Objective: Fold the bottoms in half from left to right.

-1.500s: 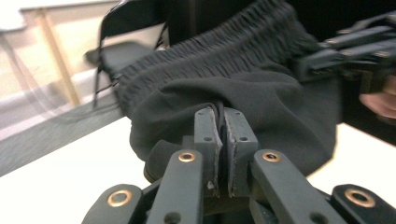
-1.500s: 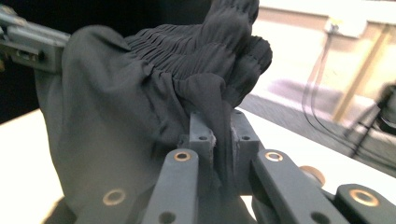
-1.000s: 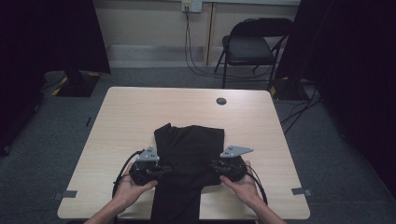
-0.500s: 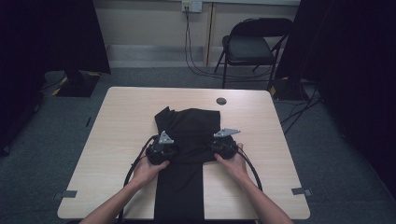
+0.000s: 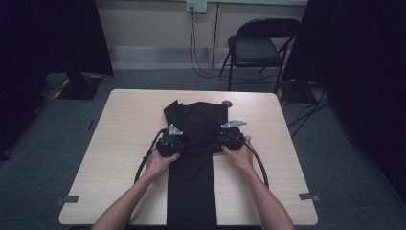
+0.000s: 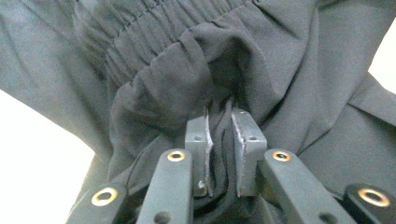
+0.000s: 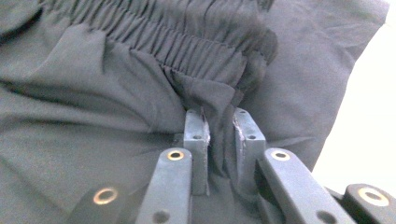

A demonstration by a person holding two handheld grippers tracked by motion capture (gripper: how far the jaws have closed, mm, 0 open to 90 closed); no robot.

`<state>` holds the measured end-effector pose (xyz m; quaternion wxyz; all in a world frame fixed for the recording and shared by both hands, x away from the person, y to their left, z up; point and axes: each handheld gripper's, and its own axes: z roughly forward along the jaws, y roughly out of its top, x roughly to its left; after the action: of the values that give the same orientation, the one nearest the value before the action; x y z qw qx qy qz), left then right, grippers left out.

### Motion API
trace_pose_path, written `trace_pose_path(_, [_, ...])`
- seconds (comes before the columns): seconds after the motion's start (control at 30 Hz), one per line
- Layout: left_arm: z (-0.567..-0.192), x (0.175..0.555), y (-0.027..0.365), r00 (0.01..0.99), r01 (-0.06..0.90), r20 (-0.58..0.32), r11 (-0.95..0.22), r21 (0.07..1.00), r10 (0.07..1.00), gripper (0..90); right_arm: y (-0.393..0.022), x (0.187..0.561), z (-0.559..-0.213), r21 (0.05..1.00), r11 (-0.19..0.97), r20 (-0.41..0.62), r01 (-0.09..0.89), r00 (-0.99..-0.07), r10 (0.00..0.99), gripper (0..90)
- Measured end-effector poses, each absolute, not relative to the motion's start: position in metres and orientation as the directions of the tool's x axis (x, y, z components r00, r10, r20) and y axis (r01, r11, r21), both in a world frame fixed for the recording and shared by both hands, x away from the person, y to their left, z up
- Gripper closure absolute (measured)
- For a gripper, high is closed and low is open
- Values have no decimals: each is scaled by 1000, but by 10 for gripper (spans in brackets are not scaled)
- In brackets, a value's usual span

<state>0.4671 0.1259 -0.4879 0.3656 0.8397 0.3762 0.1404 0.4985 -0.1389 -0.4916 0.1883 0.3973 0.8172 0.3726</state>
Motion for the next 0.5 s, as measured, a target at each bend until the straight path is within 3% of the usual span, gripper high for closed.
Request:
trace_pose_path(0.1, [-482, 463, 133, 681, 540, -73, -433, 721, 728, 702, -142, 491, -489, 767, 413, -11, 491, -633, 774, 737])
trace_pose_path(0.3, [-462, 467, 147, 666, 507, -83, -368, 780, 741, 568, -149, 484, -473, 795, 392, 7, 464, -652, 758, 482])
trace_pose_path(0.5, [-454, 493, 149, 623, 507, -135, -267, 820, 771, 438, -148, 498, -465, 815, 329, 58, 477, -632, 773, 380])
